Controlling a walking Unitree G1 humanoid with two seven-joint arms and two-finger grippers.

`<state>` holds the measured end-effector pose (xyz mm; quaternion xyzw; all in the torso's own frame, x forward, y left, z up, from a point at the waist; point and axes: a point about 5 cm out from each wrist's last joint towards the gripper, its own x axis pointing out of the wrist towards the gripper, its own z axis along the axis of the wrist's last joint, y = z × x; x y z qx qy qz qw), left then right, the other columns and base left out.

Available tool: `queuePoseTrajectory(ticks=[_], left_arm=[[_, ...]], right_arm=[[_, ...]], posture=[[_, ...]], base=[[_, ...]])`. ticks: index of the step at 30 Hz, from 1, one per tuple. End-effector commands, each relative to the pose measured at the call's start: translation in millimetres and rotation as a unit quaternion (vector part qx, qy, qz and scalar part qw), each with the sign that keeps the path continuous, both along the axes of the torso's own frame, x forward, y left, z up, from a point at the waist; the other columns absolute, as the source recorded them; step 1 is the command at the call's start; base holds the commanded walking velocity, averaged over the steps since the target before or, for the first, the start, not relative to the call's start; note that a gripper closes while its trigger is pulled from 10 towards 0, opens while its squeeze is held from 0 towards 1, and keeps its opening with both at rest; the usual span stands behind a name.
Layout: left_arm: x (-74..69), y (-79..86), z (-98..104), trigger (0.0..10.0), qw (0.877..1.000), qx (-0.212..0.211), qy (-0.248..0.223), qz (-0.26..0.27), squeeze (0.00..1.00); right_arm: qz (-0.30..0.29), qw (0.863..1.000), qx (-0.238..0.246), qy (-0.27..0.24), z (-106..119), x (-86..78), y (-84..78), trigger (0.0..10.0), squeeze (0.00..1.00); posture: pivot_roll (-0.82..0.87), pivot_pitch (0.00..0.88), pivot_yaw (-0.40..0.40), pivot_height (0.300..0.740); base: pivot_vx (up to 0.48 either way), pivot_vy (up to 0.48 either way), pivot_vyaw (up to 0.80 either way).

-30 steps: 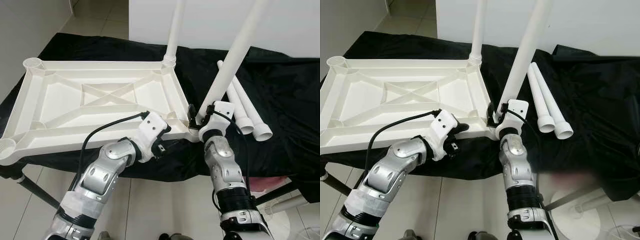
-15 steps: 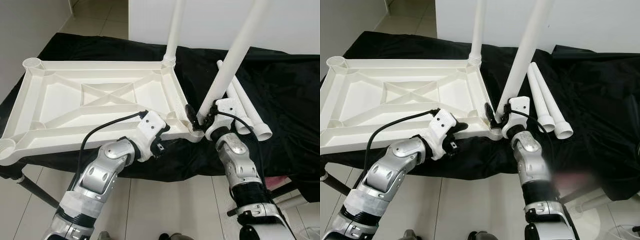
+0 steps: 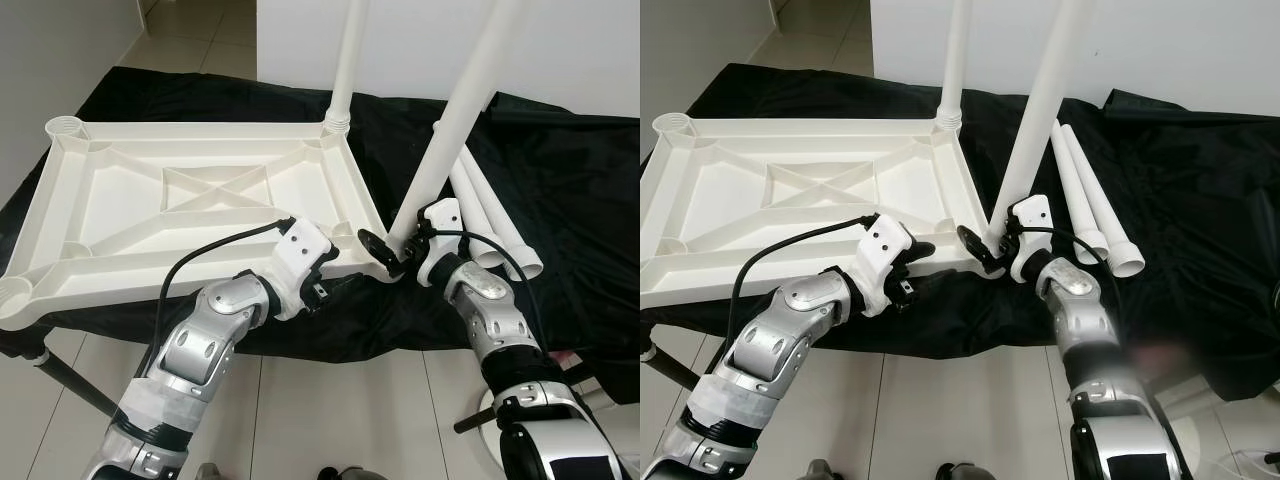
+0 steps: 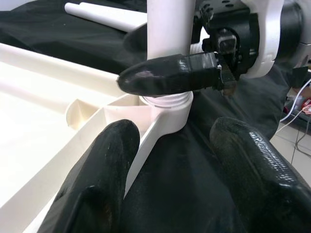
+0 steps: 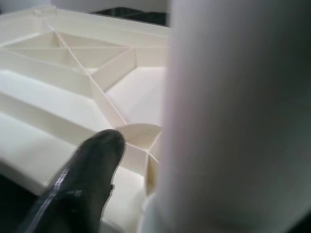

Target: Building children table

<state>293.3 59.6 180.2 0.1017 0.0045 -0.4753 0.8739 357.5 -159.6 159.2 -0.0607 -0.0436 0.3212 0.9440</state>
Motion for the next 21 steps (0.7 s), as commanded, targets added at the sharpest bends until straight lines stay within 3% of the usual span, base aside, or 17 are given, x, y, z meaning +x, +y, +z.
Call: queuePoseTrajectory(ticks=[1,12,13,14,21], left_arm=[[0.6,-0.1,-1.2,10.0,1.000,0.005,0.003,0.004,0.00],[0.4,0.6,-1.2,10.0,1.000,0.007,0.001,0.005,0.00],[0.0,0.6,-1.2,10.0,1.000,0.007,0.001,0.004,0.00],[-0.1,0.6,-1.6,10.0,1.000,0.008,0.001,0.004,0.00],[-0.4,0.6,-2.4,10.0,1.000,0.009,0.003,0.003,0.00]], right_arm=[[0.014,1.000,-0.018,0.010,-5.9,-0.9,-0.6,0.0,0.00],[0.014,1.000,-0.007,0.015,-11.0,-2.0,-7.5,0.0,0.00],[0.009,1.000,-0.001,0.018,-12.4,-2.6,-7.5,3.8,0.00],[0.002,1.000,0.005,0.018,-13.4,-3.0,-6.9,10.0,0.00],[-0.052,0.998,0.029,0.016,-14.7,-0.5,-5.1,10.0,0.00]], posture=[[0.05,0.087,-0.098,0.740],[0.05,0.088,-0.095,0.740],[0.05,0.091,-0.097,0.740],[0.05,0.091,-0.097,0.740],[0.04,0.092,-0.098,0.740]], base=[[0.000,0.000,0.00],[0.000,0.000,0.00],[0.000,0.000,0.00],[0.000,0.000,0.00],[0.000,0.000,0.00]])
